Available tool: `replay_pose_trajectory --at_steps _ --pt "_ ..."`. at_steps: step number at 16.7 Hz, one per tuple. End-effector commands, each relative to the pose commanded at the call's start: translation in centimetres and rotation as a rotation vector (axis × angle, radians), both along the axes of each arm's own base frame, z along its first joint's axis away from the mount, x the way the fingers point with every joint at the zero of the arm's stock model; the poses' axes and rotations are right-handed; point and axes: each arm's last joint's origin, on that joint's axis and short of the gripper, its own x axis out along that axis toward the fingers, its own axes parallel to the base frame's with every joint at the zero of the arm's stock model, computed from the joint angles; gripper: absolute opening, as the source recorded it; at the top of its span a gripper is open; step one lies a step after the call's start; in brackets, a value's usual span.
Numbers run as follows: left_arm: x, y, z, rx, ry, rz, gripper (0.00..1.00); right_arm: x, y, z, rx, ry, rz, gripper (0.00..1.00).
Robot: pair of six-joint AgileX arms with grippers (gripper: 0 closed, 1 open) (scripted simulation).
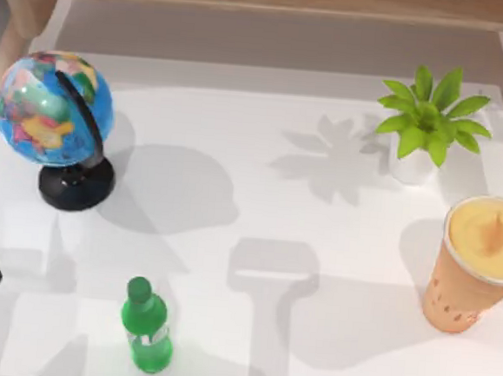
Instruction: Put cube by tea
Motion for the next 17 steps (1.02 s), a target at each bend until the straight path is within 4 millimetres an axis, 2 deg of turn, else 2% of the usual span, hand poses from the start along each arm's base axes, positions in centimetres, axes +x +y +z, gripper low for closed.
replay_pose_trajectory --at_steps 5,8,11,17 --pt "0.0 0.0 0.0 0.000 0.000 0.000 1.00 7.2 4.8 1.1 0.001 0.002 0.000 1.00" --pt "0.0 0.0 0.0 0.000 0.000 0.000 1.00 10.0 7.3 0.8 0.003 0.000 0.000 1.00" --pt "0.0 0.0 0.0 0.000 0.000 0.000 1.00 11.3 8.5 0.5 0.003 0.000 0.000 1.00" --pt "0.0 0.0 0.0 0.000 0.000 0.000 1.00 11.4 8.4 0.4 0.003 0.002 -0.004 1.00"
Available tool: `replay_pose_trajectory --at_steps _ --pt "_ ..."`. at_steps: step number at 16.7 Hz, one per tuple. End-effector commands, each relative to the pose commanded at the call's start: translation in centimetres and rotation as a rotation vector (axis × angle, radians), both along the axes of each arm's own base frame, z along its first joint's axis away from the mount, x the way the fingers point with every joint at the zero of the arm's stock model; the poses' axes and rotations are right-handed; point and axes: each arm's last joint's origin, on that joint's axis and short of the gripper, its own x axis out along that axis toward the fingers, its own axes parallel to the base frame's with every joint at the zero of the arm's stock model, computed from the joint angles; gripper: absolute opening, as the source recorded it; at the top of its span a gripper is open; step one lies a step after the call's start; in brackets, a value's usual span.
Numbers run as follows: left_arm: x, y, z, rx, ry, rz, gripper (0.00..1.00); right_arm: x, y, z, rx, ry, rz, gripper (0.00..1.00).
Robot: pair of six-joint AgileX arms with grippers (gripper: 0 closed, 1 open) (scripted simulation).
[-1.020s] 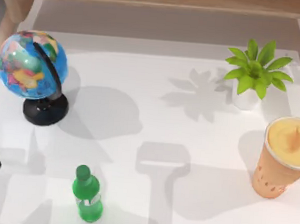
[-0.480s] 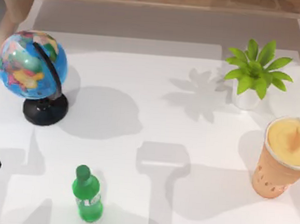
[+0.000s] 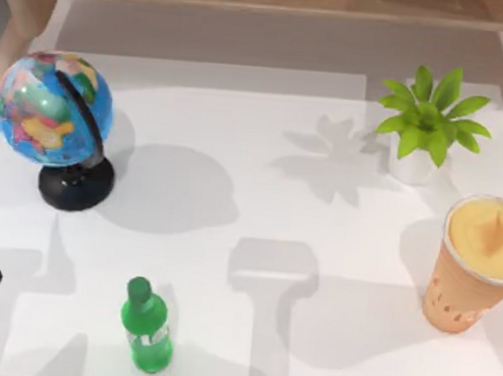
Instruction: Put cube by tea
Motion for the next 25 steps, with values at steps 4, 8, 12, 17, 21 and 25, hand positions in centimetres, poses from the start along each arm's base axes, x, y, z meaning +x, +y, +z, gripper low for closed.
replay_pose_trajectory --at_steps 4,8,12,17,21,25 --pt "0.0 0.0 0.0 0.000 0.000 0.000 1.00 1.7 0.3 0.0 -0.001 0.002 0.004 1.00" --pt "0.0 0.0 0.0 0.000 0.000 0.000 1.00 4.8 0.3 0.2 0.002 -0.005 0.004 1.00" --pt "0.0 0.0 0.0 0.000 0.000 0.000 1.00 6.0 0.2 0.0 0.001 -0.001 0.004 1.00" --pt "0.0 0.0 0.0 0.000 0.000 0.000 1.00 6.0 0.2 0.0 0.001 -0.001 0.004 0.77" --pt "0.0 0.0 0.0 0.000 0.000 0.000 1.00 6.0 0.2 0.0 0.001 -0.001 0.004 0.47" --pt "0.0 0.0 0.0 0.000 0.000 0.000 1.00 6.0 0.2 0.0 0.001 -0.001 0.004 0.17"
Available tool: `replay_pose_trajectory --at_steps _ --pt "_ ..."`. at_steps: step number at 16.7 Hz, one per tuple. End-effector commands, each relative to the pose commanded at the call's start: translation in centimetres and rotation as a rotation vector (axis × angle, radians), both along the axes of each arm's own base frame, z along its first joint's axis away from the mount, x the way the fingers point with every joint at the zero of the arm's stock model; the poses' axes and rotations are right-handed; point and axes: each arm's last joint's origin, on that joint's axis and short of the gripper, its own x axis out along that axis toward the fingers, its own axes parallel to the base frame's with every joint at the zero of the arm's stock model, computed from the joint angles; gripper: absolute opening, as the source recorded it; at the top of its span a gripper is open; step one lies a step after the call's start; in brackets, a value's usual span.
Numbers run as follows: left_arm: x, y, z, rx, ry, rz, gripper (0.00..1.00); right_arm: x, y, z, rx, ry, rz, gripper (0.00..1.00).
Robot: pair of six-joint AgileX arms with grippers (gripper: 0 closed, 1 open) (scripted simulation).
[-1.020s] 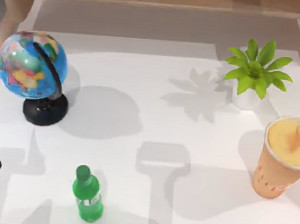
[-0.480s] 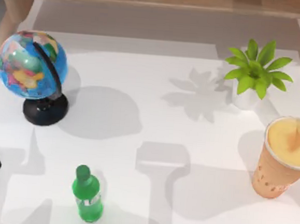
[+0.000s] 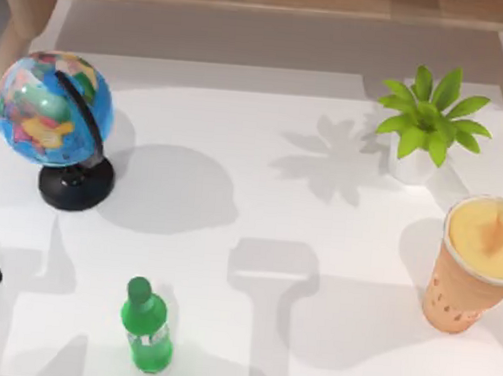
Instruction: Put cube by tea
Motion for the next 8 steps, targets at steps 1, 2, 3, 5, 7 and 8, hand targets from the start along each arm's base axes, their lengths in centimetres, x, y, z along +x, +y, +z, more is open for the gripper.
replay_pose_trajectory --at_steps 1,2,3,5,7,8 --pt "0.00 0.00 0.00 0.000 0.000 0.000 1.00 0.00 0.00 0.00 0.000 0.000 0.000 0.10" --pt "0.00 0.00 0.00 0.000 0.000 0.000 1.00 0.00 0.00 0.00 0.000 0.000 0.000 0.02" --pt "0.00 0.00 0.00 0.000 0.000 0.000 1.00 0.00 0.00 0.00 0.000 0.000 0.000 0.00" --pt "0.00 0.00 0.00 0.000 0.000 0.000 1.00 0.00 0.00 0.00 0.000 0.000 0.000 0.00" --pt "0.00 0.00 0.00 0.000 0.000 0.000 1.00 0.00 0.00 0.00 0.000 0.000 0.000 0.00" --pt "0.00 0.00 0.00 0.000 0.000 0.000 1.00 0.00 0.00 0.00 0.000 0.000 0.000 0.00"
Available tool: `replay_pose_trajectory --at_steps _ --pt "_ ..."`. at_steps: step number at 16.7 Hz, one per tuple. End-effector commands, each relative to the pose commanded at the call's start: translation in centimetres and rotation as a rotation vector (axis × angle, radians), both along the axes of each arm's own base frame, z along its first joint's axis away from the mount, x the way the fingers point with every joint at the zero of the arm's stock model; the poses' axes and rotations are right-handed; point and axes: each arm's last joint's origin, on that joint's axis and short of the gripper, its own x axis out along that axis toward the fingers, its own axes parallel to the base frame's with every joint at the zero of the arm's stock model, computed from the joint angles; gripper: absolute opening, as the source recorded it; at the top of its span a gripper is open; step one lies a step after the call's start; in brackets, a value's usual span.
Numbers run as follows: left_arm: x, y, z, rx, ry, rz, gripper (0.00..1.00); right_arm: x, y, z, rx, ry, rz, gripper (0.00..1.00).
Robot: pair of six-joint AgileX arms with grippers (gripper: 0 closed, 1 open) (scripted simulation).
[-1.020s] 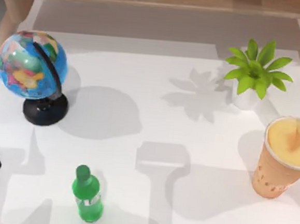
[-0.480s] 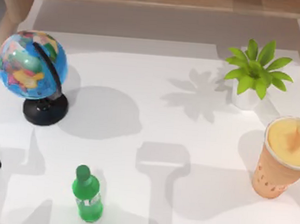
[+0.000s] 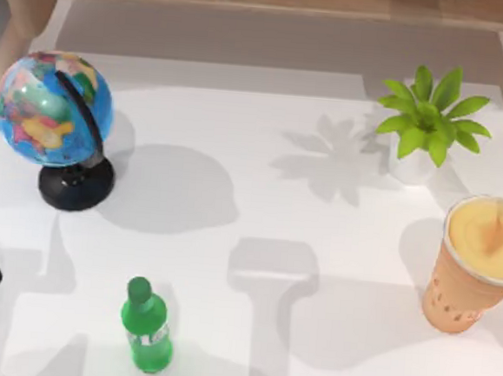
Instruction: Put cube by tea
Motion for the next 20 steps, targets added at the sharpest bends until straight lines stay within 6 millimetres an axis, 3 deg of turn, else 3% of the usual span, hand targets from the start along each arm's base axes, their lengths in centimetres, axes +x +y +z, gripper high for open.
replay_pose_trajectory --at_steps 14,16,20 --pt "0.0 0.0 0.0 0.000 0.000 0.000 1.00 -0.2 0.1 1.3 0.007 -0.006 0.004 0.00" --pt "0.0 0.0 0.0 0.000 0.000 0.000 1.00 -1.3 0.0 2.8 0.045 -0.019 0.015 0.00" --pt "0.0 0.0 0.0 0.000 0.000 0.000 1.00 -5.9 0.9 6.5 0.219 0.031 0.098 0.00"
